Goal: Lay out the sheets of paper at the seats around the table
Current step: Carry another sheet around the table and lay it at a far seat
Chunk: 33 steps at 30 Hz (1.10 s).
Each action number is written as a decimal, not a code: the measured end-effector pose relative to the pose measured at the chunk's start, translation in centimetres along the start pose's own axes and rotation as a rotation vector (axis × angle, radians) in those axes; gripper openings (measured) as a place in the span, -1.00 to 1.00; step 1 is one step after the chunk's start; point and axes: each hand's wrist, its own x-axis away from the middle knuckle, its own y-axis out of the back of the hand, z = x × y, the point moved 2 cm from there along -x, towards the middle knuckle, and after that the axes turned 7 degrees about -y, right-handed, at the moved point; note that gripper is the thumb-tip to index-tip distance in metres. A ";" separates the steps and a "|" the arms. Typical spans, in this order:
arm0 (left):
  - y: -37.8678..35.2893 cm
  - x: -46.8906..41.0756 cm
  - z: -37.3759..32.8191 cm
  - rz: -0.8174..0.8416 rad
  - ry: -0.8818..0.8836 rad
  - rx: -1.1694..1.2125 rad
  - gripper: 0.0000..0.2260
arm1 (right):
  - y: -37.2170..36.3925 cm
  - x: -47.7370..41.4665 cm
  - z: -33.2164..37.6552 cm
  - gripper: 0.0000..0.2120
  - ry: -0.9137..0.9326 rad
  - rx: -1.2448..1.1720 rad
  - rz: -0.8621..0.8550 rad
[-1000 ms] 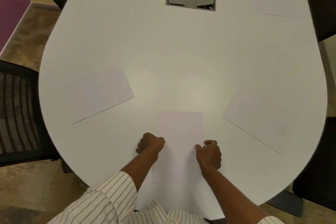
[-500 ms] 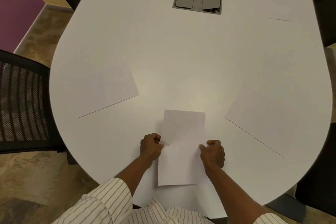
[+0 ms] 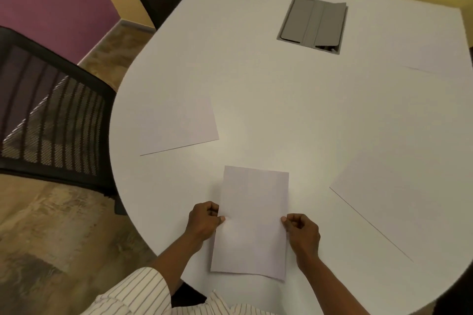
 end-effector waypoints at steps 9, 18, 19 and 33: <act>5.1 4.7 4.6 -0.322 0.037 -0.003 -0.83 | -4.2 3.5 1.9 -0.90 0.193 0.163 0.230; 13.0 11.3 11.6 -0.567 0.076 0.102 -0.84 | -13.4 10.4 3.2 -0.91 0.323 0.367 0.457; 14.2 12.2 12.5 -0.591 0.076 0.101 -0.82 | -14.7 11.4 3.3 -0.91 0.339 0.387 0.479; 35.6 22.0 26.6 -0.864 0.154 0.246 -0.77 | -35.7 30.8 3.4 -0.88 0.530 0.526 0.695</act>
